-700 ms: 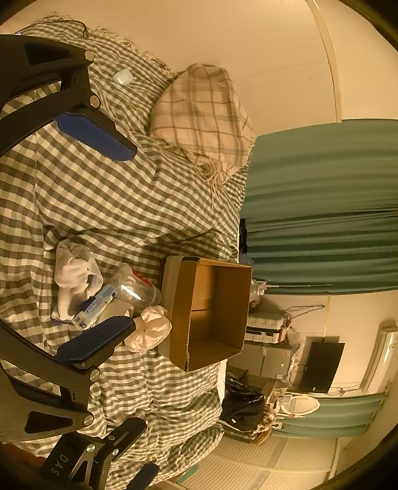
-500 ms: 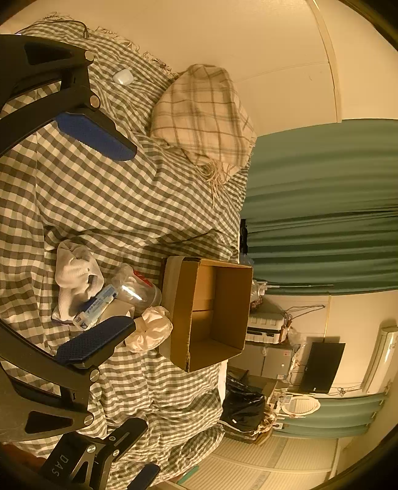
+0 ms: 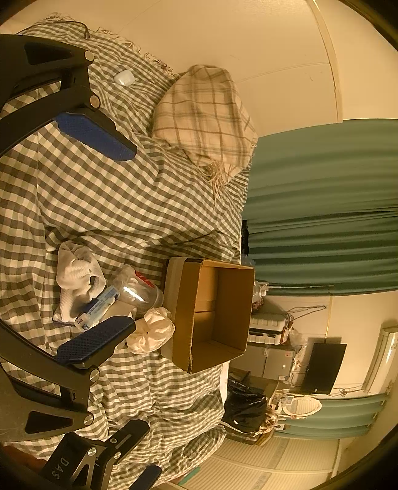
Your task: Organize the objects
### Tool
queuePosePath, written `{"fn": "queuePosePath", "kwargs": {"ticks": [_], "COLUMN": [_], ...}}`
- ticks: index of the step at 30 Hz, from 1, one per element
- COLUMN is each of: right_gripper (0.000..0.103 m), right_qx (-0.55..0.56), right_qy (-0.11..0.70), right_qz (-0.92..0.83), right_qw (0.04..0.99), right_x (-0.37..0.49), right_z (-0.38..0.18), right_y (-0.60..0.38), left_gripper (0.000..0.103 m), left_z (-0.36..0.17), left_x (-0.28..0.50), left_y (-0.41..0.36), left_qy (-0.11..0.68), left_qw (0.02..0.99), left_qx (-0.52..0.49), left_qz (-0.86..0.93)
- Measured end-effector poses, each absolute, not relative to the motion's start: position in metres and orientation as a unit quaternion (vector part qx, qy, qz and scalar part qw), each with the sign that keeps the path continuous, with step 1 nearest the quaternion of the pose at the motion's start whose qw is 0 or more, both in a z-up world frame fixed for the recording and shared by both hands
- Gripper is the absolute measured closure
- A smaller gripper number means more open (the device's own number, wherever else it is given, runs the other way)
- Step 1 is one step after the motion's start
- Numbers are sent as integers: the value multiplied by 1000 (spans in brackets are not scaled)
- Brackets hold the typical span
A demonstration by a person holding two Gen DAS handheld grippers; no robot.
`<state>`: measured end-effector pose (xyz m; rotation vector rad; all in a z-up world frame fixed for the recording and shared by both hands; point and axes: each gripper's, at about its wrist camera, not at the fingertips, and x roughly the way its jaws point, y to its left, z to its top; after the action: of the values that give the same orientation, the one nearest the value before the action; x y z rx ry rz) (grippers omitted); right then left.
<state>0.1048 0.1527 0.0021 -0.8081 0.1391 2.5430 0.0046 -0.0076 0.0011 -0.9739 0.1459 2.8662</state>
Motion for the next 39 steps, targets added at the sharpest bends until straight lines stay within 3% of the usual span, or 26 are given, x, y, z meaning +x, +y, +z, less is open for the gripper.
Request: {"fn": "queuePosePath", "kwargs": {"ticks": [39], "right_gripper": [0], "right_qx": [-287], "right_qy": [54], "right_qz": [929], "right_qw": [228], "right_x": [102], "right_z": [4], "right_y": [149], "left_gripper": [0], "left_z": [-3], "left_x": [6], "left_y": [-14], "left_qy": [52], "left_qw": [68], "left_qx": [-324], "left_qz": [942]}}
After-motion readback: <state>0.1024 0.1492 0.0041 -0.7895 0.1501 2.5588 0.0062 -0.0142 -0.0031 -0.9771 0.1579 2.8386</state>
